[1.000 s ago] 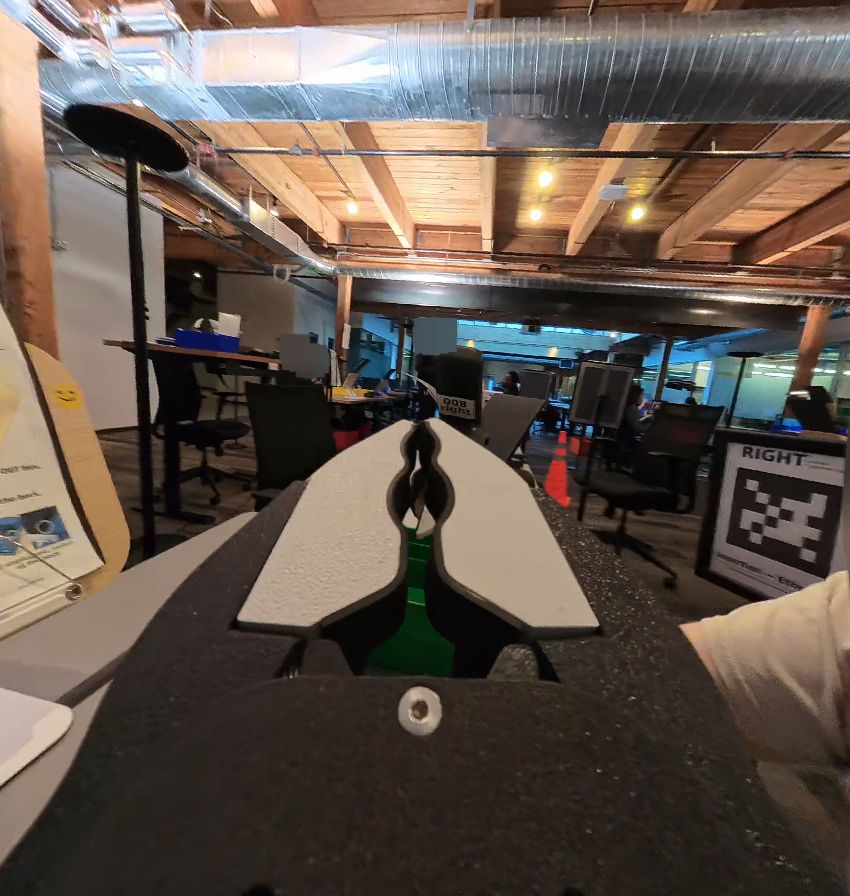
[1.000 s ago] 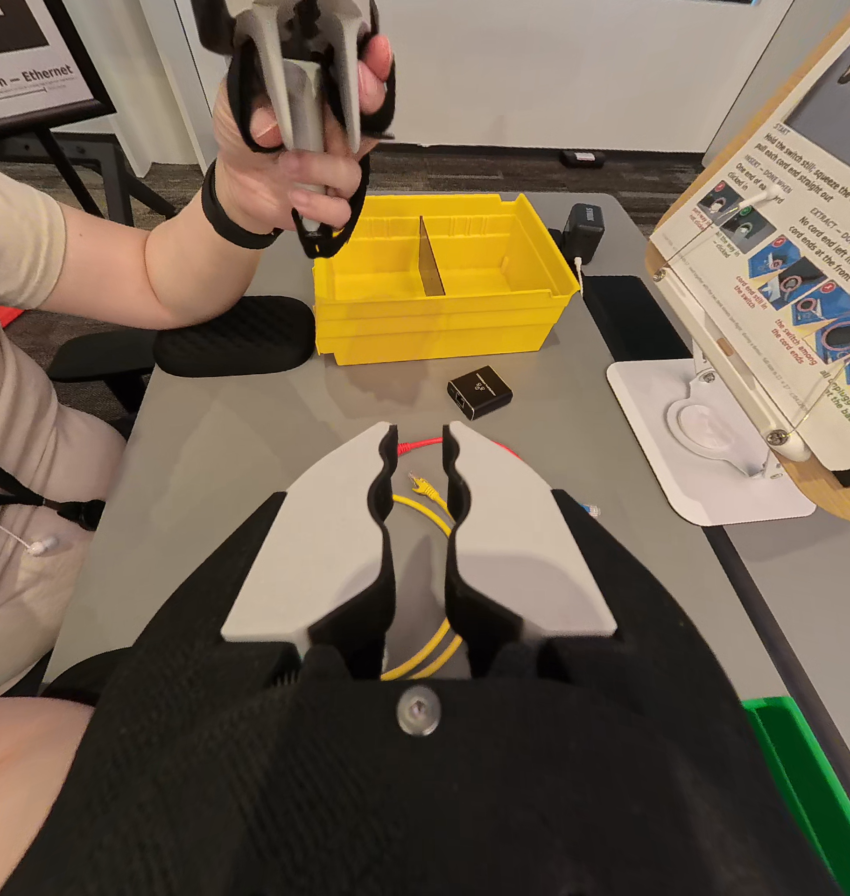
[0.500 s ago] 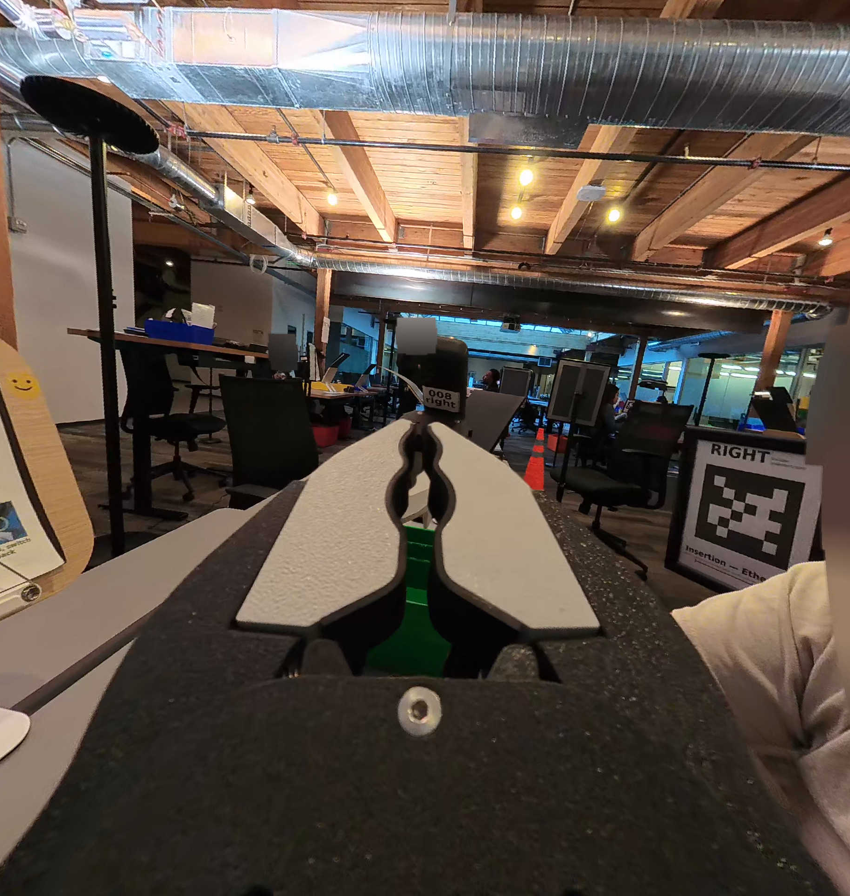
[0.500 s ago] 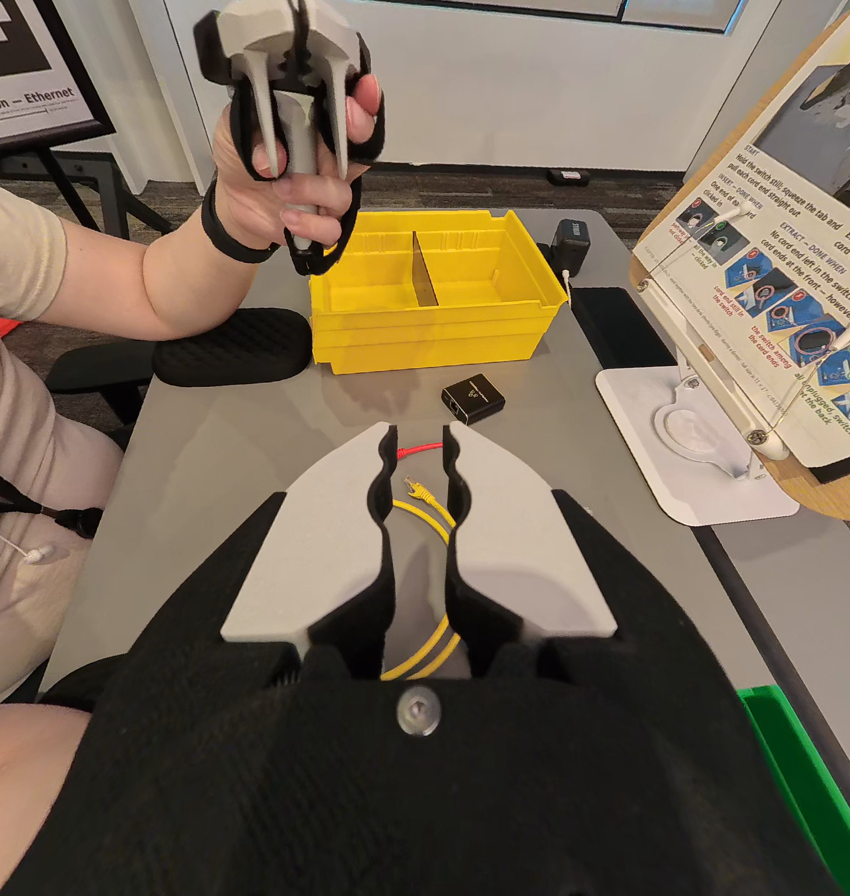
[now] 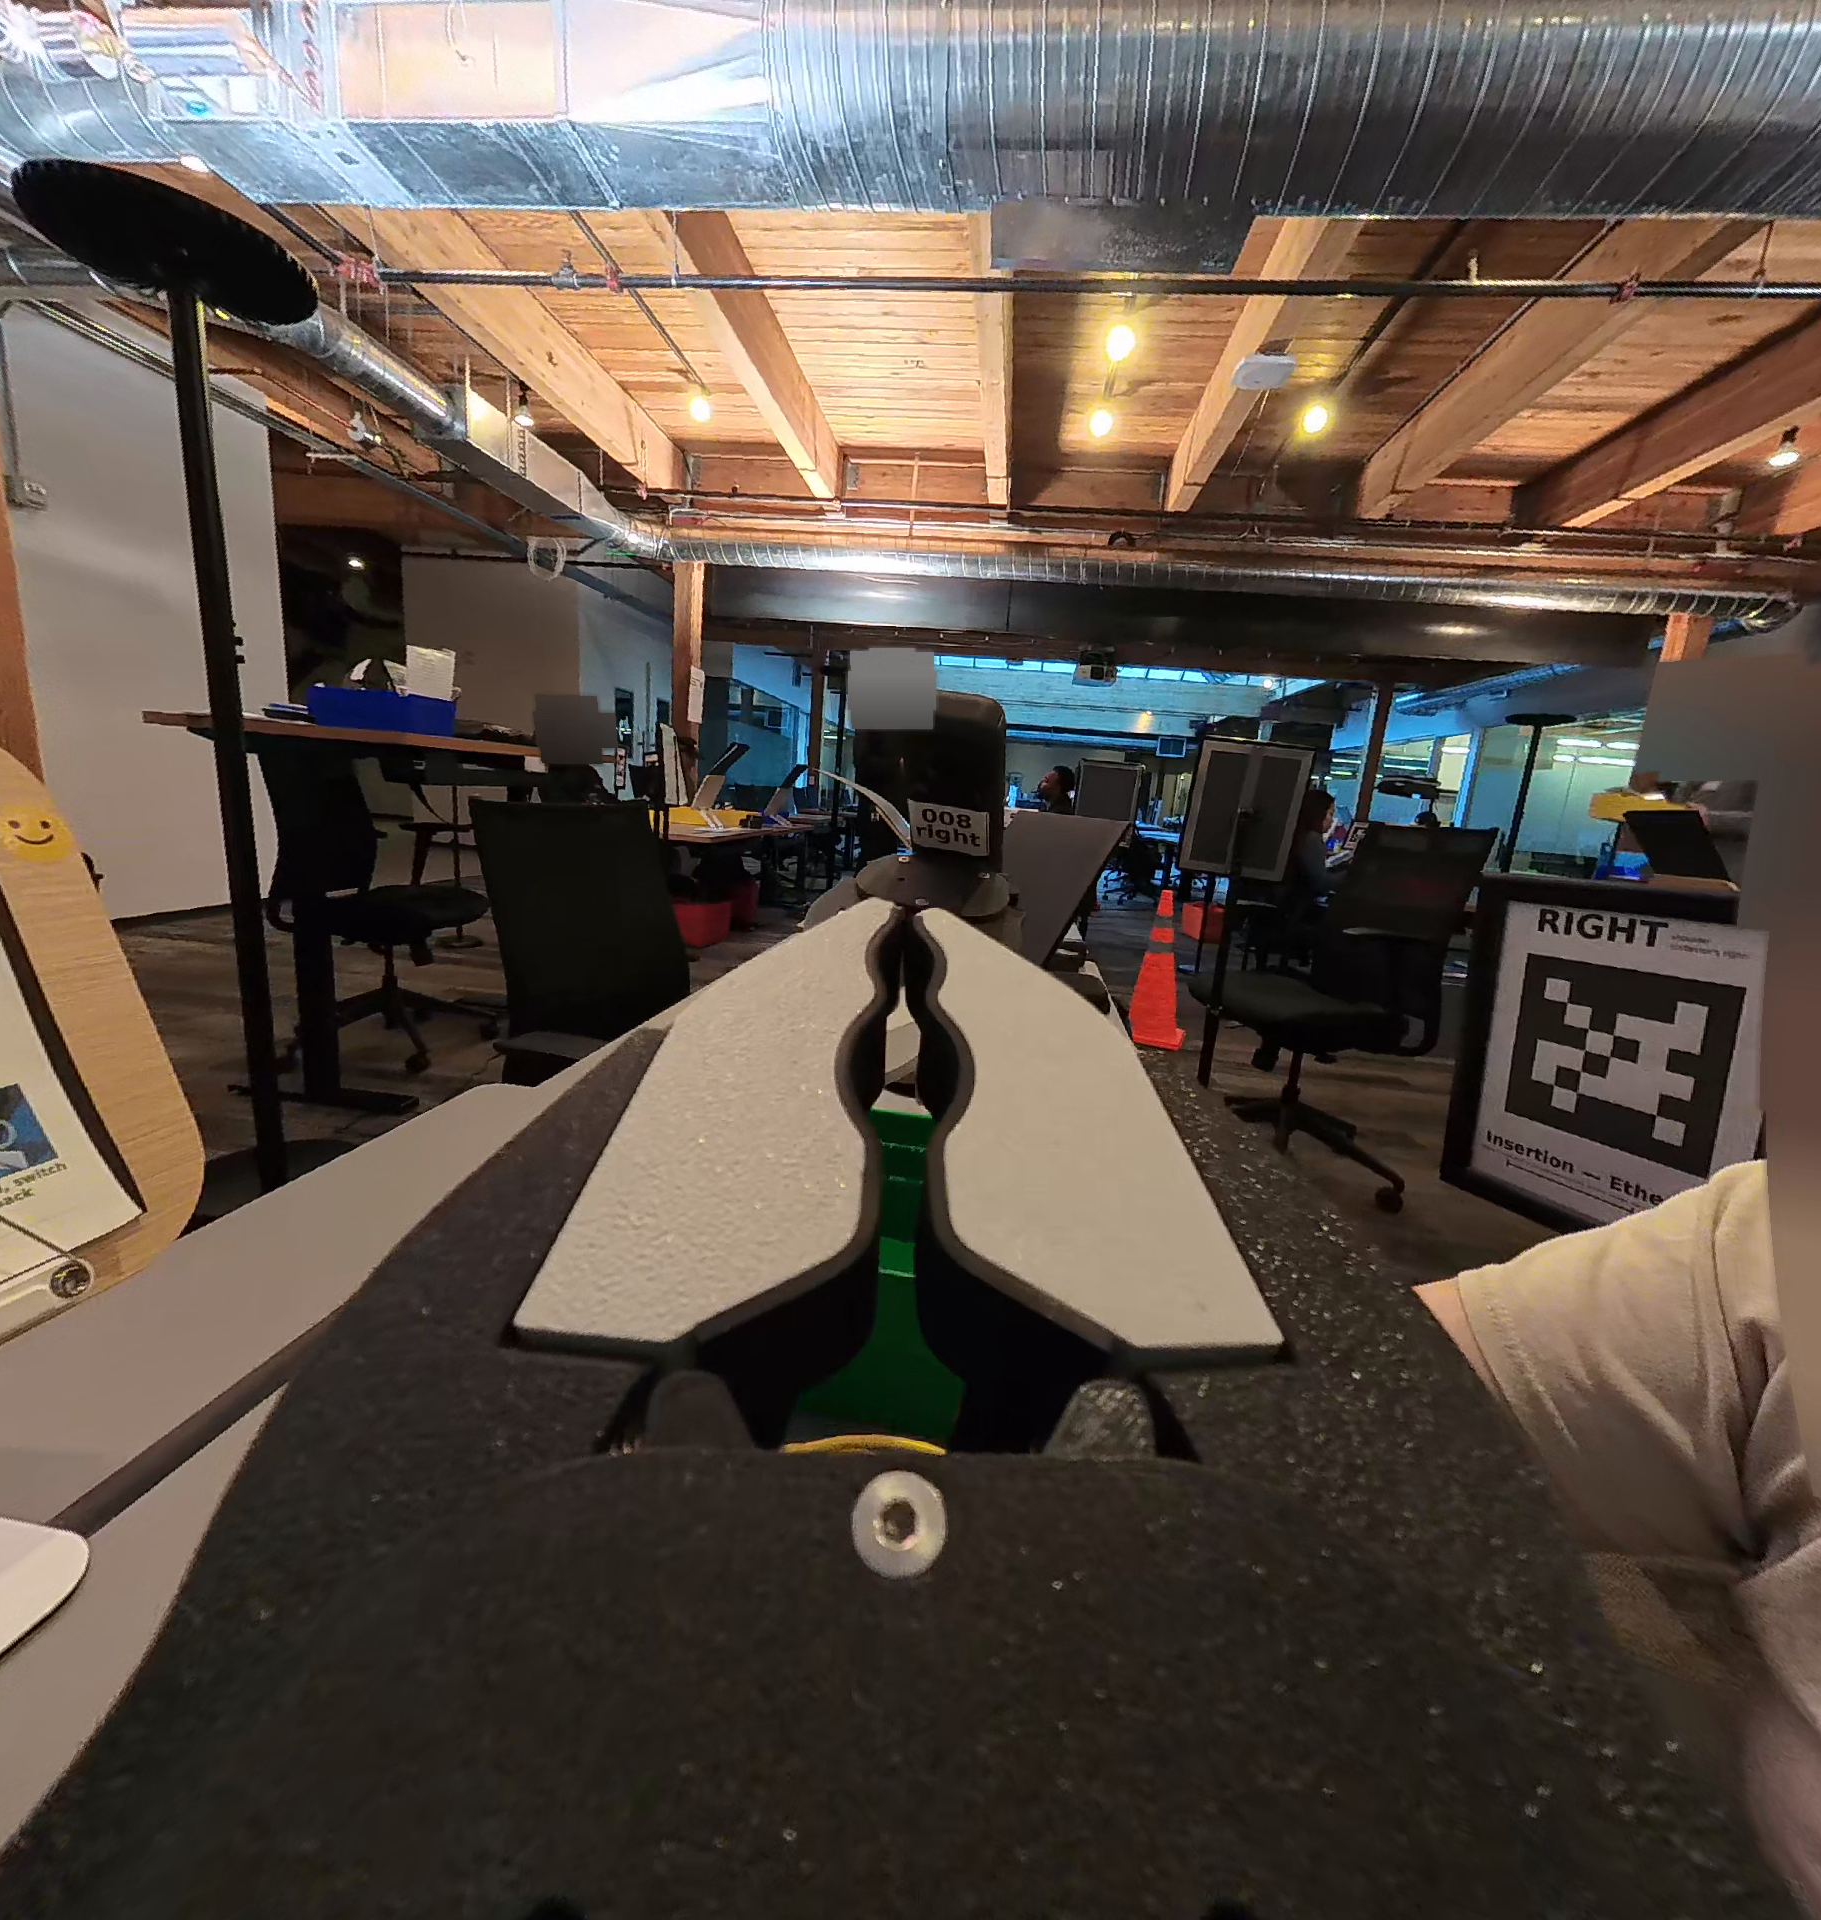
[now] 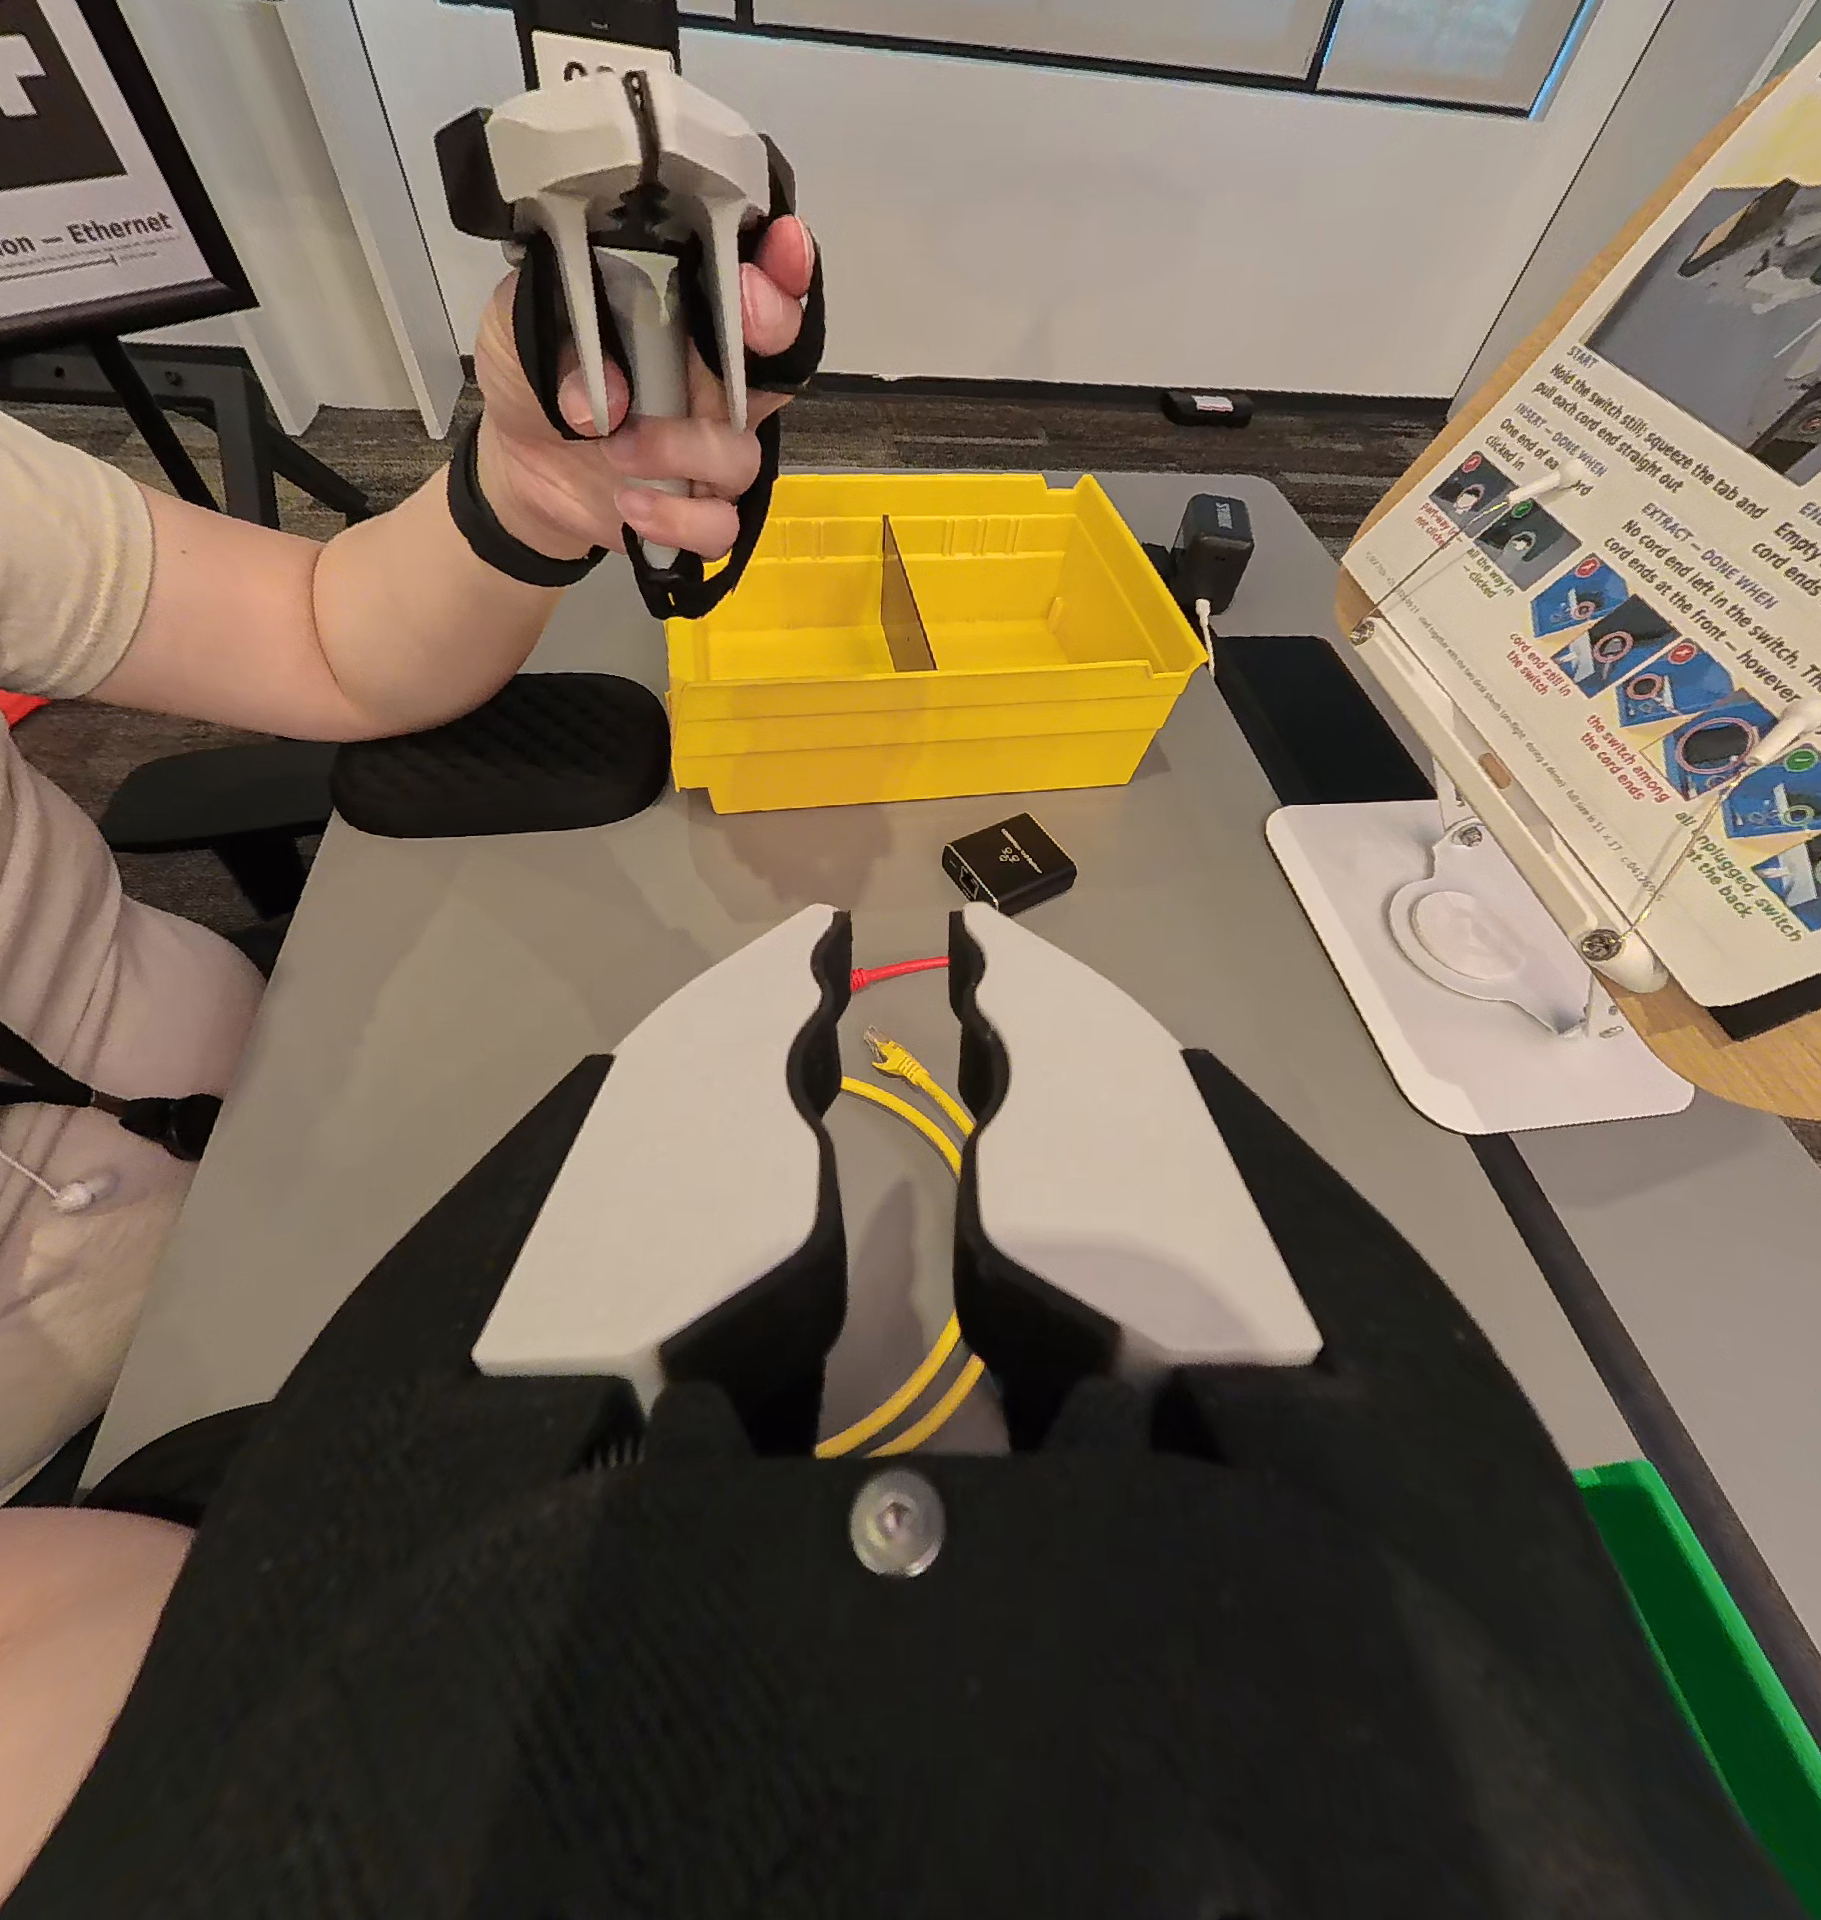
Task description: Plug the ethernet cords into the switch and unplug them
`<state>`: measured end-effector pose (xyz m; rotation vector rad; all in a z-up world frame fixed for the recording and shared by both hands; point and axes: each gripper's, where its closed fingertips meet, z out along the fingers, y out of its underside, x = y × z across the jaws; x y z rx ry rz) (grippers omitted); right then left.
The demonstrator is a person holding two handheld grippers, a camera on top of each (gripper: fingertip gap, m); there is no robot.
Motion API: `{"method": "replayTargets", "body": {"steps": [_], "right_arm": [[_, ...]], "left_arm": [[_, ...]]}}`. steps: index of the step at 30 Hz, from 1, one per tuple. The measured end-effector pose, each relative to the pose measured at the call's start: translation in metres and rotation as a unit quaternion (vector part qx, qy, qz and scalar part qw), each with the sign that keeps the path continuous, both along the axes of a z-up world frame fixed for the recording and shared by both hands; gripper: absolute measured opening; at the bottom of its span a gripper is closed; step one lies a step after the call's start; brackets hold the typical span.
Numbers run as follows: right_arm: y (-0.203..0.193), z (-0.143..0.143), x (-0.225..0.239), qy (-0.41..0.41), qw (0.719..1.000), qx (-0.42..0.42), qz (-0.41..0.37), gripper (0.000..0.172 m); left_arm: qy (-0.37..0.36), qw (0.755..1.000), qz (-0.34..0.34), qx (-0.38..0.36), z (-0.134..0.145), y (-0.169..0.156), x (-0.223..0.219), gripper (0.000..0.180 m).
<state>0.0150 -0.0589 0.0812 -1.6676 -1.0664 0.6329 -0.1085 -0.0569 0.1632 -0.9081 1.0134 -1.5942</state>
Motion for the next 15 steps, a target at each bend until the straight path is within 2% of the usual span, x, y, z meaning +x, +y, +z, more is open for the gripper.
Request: {"method": "replayTargets", "body": {"steps": [8,15], "right_arm": [[-0.0008,0.0004,0.0024,0.003,1.0,0.001,-0.003,0.018],[-0.0022,0.0009,0.0035,0.003,1.0,0.003,-0.004,0.018]], "left_arm": [[0.003,1.0,0.004,0.022,-0.0002,-0.0044,-0.0002,0.0],[-0.009,1.0,-0.022,-0.006,0.0064,-0.0039,-0.0059,0.0]]}}
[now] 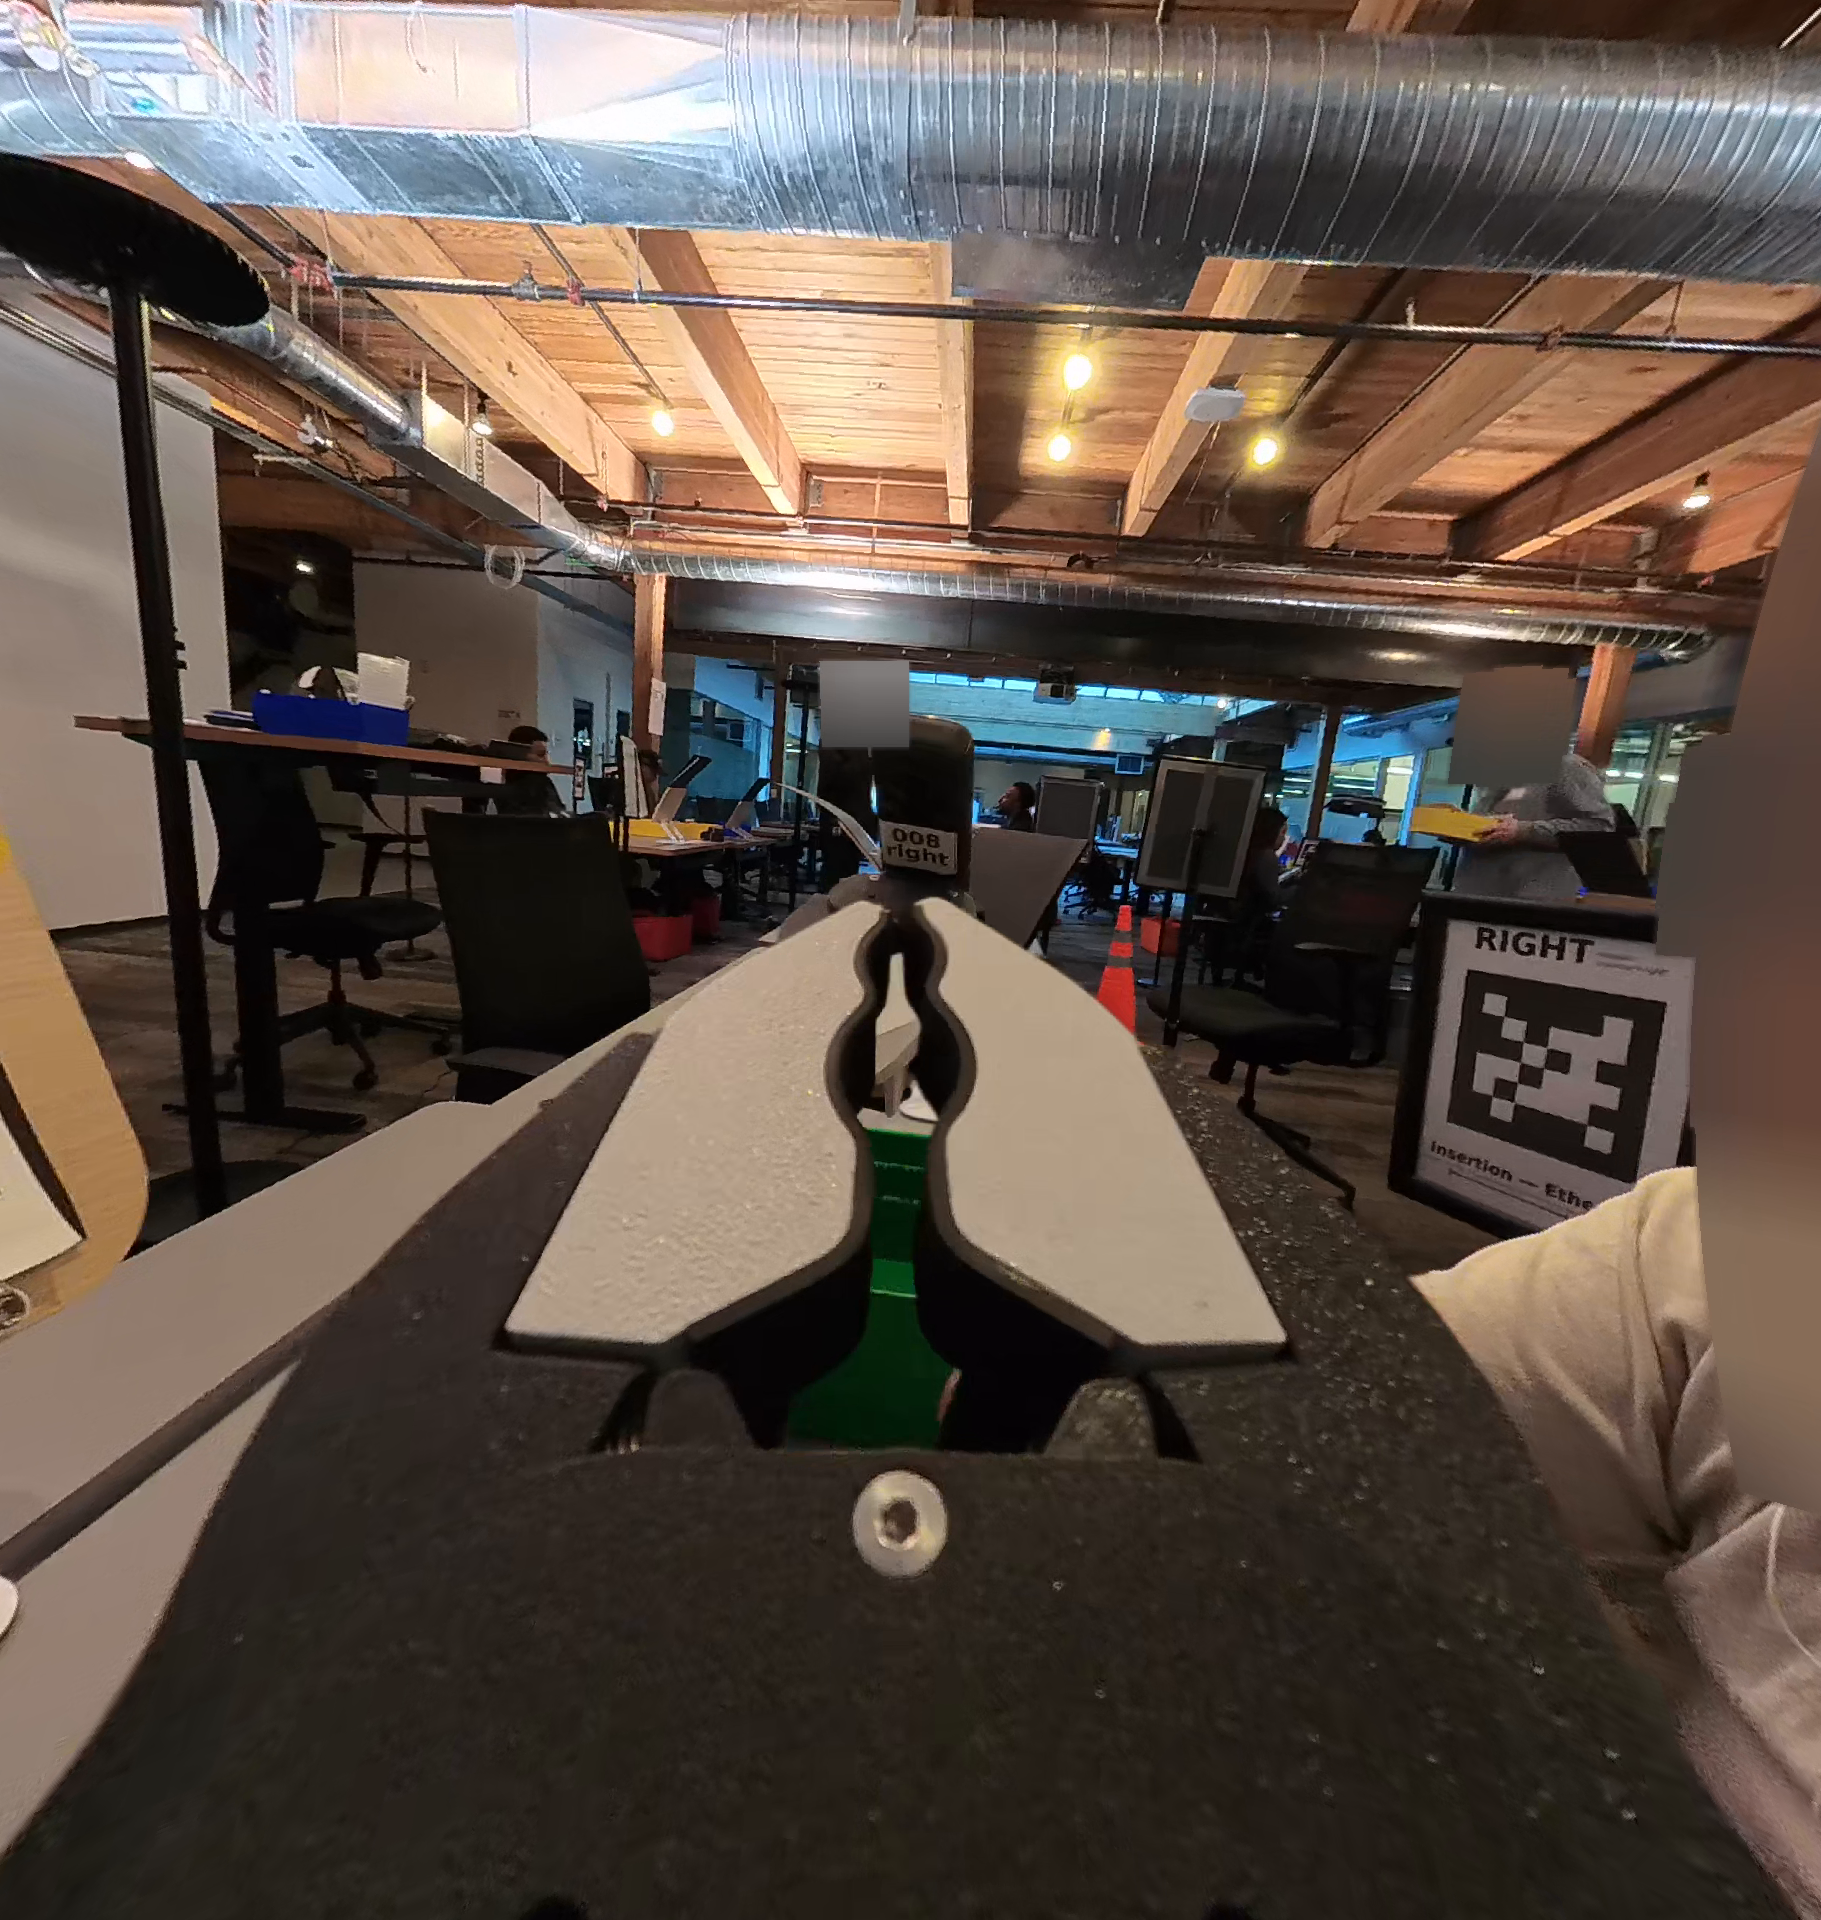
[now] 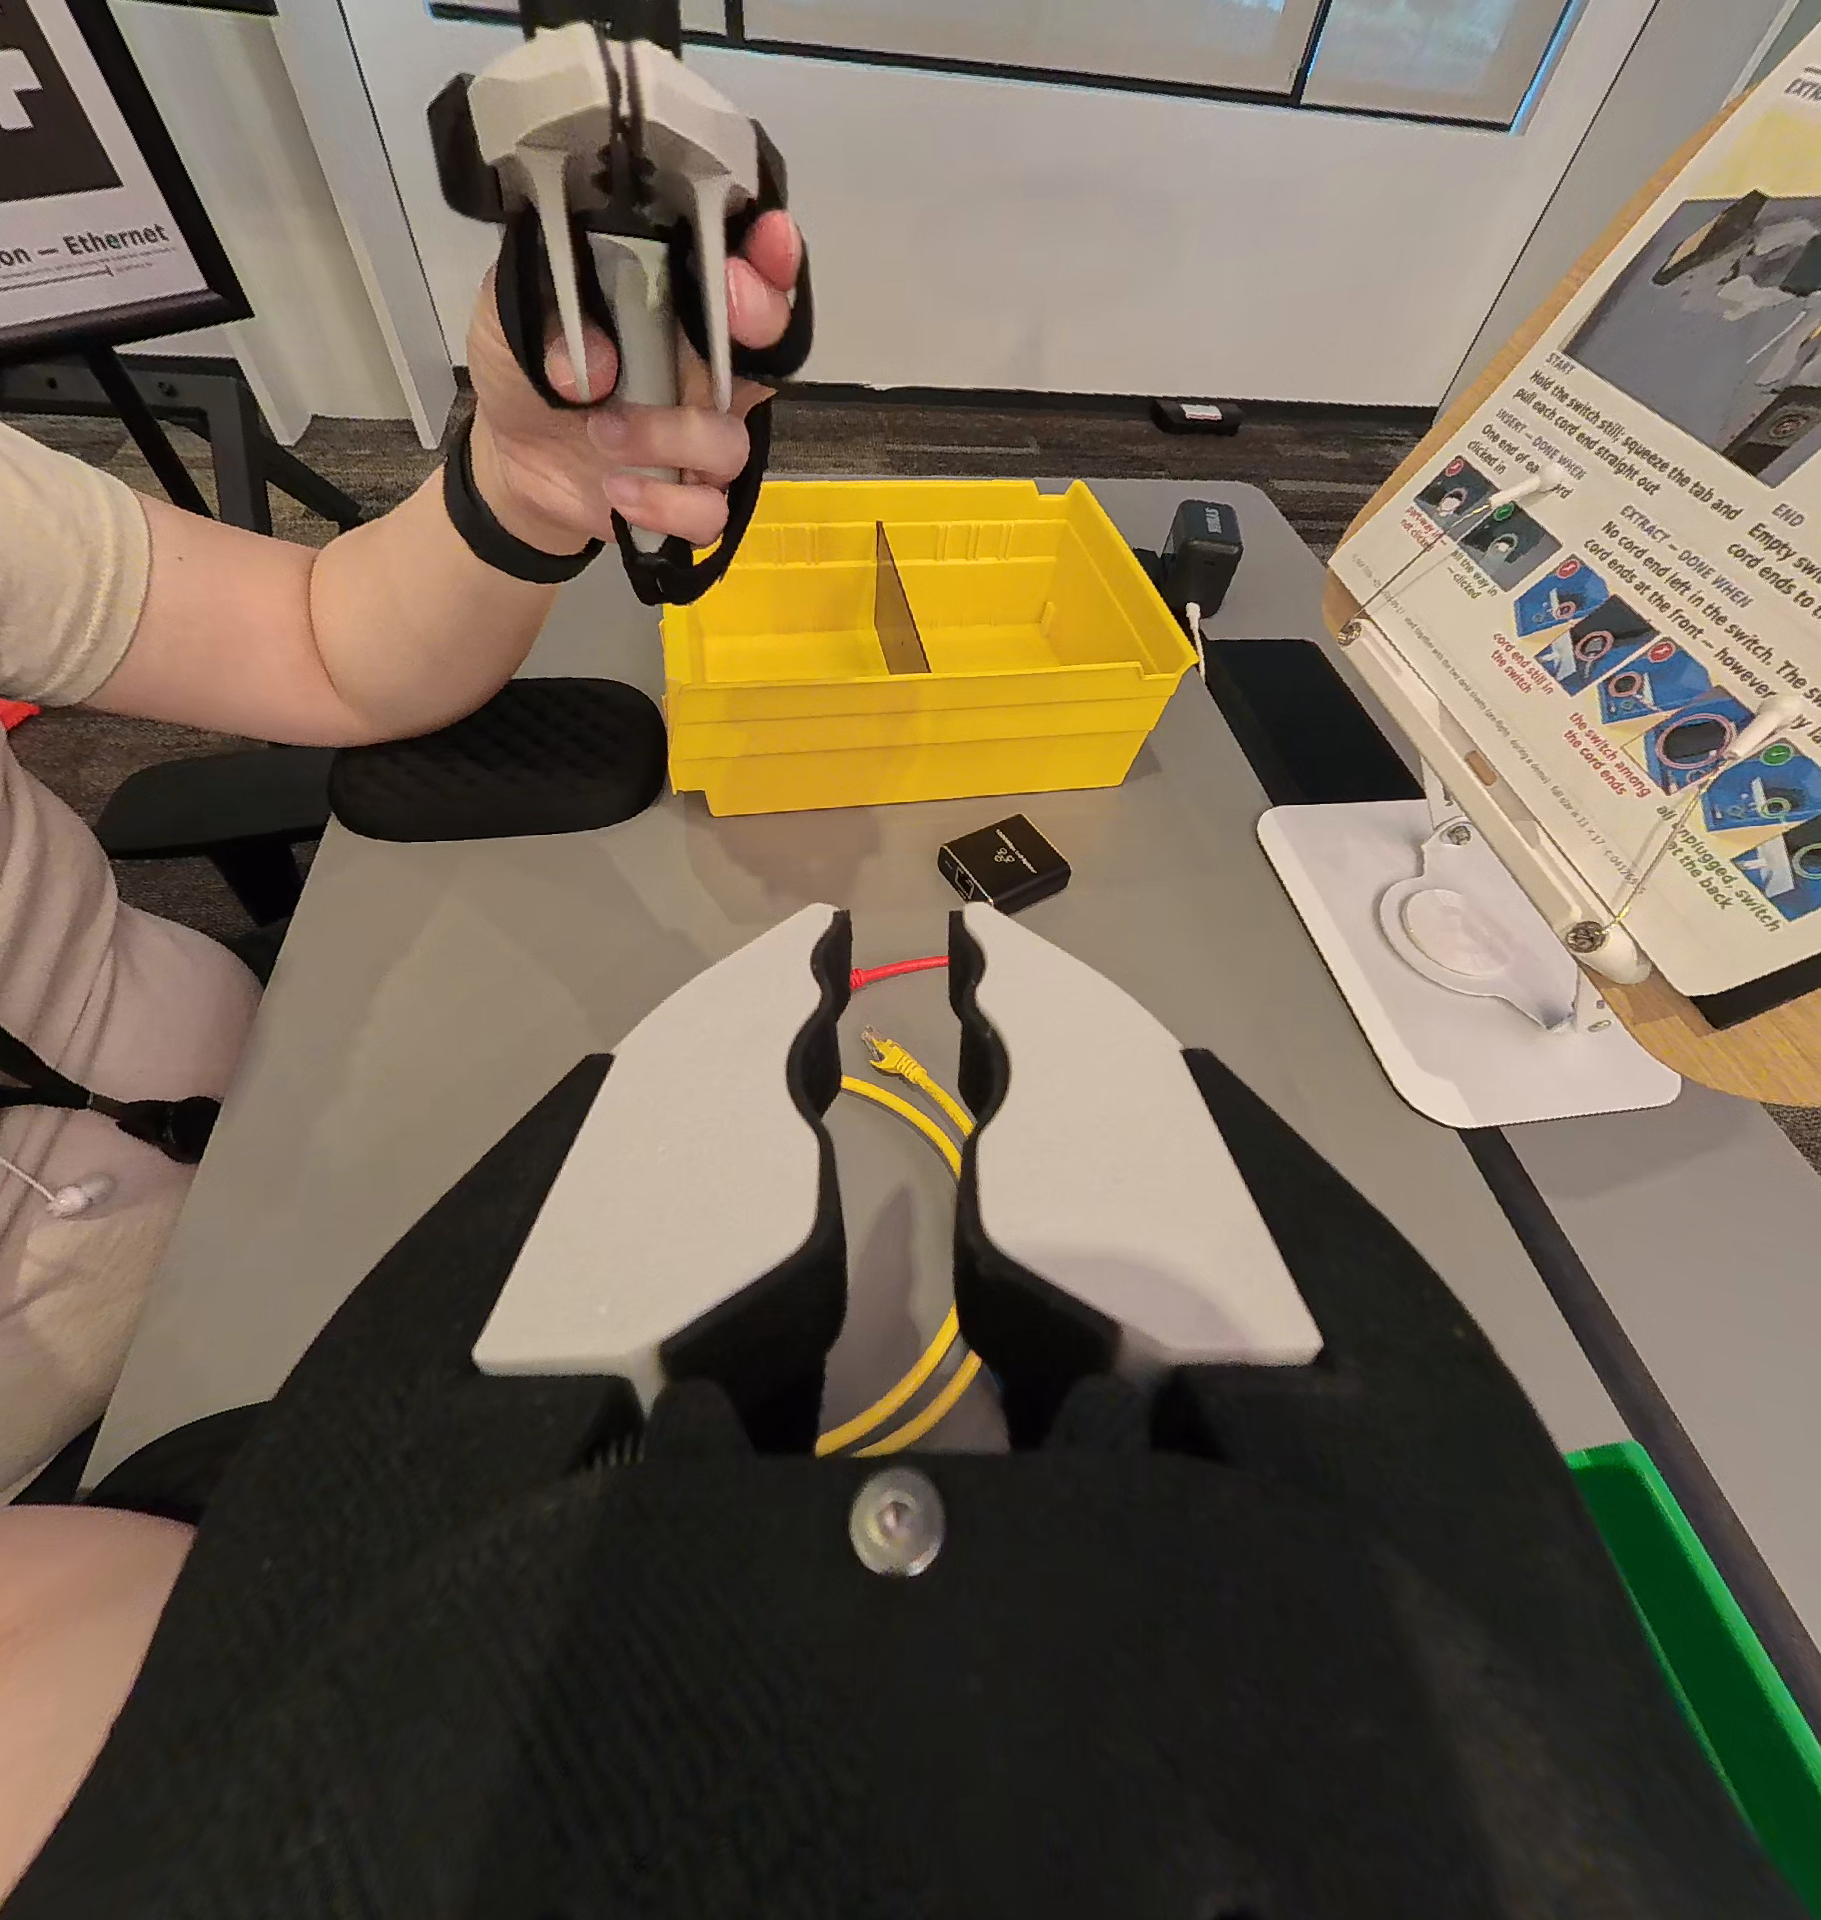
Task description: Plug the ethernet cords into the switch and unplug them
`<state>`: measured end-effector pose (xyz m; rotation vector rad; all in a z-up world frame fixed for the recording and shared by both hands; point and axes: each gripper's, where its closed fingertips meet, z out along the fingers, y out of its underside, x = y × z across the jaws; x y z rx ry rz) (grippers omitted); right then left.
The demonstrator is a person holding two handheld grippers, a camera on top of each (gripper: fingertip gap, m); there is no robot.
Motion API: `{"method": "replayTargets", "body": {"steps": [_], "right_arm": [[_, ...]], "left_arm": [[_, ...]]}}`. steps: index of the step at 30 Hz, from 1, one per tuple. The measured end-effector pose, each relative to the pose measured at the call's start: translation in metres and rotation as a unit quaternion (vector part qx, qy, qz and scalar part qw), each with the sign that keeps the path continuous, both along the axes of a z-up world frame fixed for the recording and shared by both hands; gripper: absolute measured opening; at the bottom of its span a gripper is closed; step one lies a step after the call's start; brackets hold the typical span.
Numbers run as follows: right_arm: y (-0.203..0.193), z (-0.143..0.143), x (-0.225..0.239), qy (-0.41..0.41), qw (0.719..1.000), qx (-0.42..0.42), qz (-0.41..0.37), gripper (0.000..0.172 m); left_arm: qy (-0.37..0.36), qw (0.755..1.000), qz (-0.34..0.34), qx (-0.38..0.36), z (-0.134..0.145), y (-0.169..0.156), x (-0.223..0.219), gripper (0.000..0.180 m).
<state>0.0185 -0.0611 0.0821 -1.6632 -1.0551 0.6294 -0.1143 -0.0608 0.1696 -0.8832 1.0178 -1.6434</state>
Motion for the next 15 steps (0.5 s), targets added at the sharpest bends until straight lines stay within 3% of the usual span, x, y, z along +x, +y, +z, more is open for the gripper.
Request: {"method": "replayTargets", "body": {"steps": [4,10,11,15], "right_arm": [[0.0,-0.001,0.0,-0.002,1.0,-0.001,-0.001,0.019],[0.0,-0.002,0.0,-0.002,1.0,-0.002,0.0,0.019],[0.0,-0.001,0.001,-0.001,1.0,-0.001,0.0,0.019],[0.0,-0.001,0.001,-0.001,1.0,-0.001,0.0,0.019]], "left_arm": [[0.022,1.0,-0.009,-0.009,-0.004,0.001,0.004,0.022],[0.047,0.998,0.042,-0.027,-0.01,0.017,0.012,0.059],[0.056,0.996,0.069,-0.015,-0.013,0.023,0.013,0.057],[0.073,0.965,0.216,0.127,-0.021,0.035,0.013,0.017]]}}
